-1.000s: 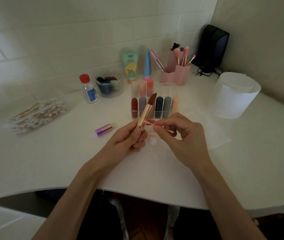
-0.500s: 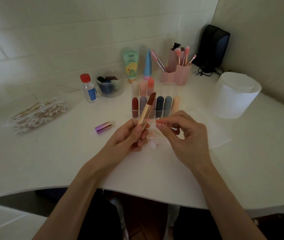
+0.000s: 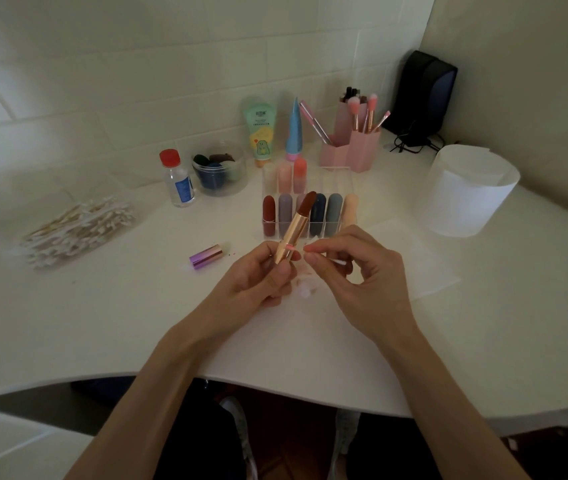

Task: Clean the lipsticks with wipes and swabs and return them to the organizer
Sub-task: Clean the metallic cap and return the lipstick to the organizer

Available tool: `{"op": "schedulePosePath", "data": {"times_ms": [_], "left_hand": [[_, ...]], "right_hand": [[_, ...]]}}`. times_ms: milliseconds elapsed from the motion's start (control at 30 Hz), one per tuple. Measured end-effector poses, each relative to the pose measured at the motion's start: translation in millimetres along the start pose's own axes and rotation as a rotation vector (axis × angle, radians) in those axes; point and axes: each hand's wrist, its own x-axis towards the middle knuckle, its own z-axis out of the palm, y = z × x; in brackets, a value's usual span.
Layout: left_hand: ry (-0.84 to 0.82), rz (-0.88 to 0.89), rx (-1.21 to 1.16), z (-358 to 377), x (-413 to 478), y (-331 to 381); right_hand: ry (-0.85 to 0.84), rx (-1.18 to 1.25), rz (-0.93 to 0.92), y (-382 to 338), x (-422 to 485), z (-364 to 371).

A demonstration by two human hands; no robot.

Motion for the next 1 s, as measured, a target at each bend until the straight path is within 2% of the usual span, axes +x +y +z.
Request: {"op": "schedulePosePath", "data": {"times_ms": [433,600,767,1000], "left_hand": [[0.042,0.016,0.092,0.3,-2.8,2.6],[-0.015,0.027,-0.006,-0.5,-2.1,1.1],[0.031,-0.009,-0.030,-0.7,-2.9,-2.0],[0.015,-0.006,-0.043,1.6,-3.8,2.1]], "right_hand": [[-0.004,-0.008,-0.011,0.5,-0.5,-1.3],[-0.008,0.016,0.004,-0.9,-1.1,-1.3],[-0.006,0.007,0.009,-2.1,-1.4,-0.9],[-0.009,0.013,0.004,-1.9,-1.6,-1.8]]}}
